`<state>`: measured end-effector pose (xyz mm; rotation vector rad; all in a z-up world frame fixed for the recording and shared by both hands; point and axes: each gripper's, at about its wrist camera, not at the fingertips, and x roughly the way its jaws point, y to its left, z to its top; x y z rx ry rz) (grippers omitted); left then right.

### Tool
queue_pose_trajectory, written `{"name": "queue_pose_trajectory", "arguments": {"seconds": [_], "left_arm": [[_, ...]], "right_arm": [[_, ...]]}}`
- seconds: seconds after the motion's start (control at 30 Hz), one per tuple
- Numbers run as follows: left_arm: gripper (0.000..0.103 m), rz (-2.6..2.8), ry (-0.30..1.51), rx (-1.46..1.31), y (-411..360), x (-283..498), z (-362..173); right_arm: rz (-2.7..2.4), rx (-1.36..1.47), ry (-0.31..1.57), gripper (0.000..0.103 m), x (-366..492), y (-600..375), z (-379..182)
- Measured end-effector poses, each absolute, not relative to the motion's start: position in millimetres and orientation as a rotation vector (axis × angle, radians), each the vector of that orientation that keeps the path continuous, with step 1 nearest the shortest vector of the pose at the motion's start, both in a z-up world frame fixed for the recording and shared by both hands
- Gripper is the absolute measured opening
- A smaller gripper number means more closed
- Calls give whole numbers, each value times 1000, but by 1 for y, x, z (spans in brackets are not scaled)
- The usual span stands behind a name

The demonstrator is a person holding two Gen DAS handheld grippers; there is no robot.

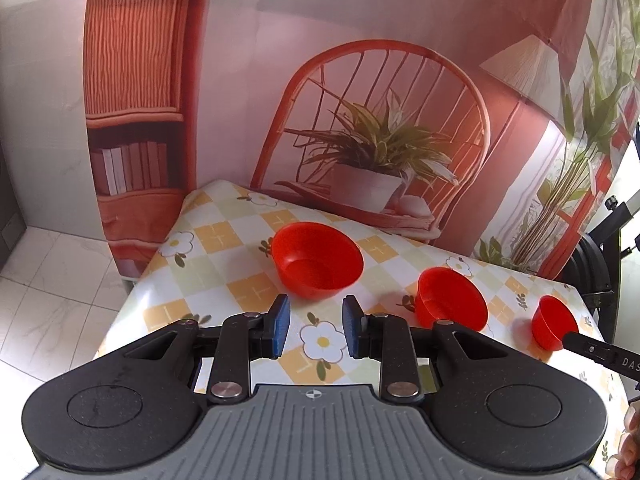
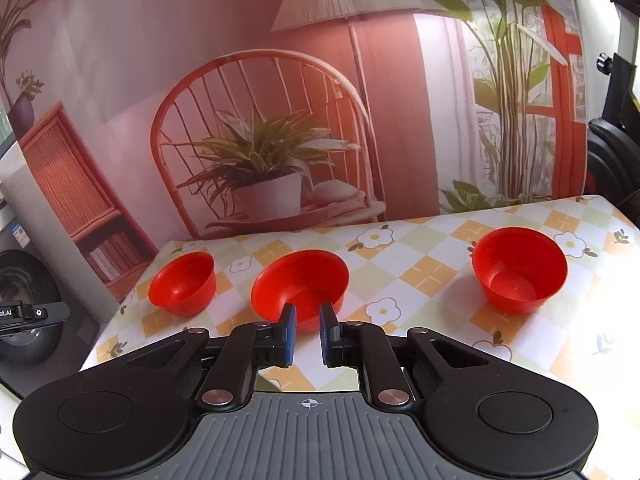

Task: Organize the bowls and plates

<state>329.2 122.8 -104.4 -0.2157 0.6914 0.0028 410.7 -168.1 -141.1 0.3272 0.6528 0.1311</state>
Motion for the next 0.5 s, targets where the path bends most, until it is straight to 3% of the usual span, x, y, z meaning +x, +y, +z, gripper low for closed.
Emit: {"name": "queue_pose_trajectory", "arguments": {"seconds": [0.5], "left_arm": [[30,-82,669,-124,162,384,-93]], "right_arm": [[147,401,755,18,447,-85,-136]]}}
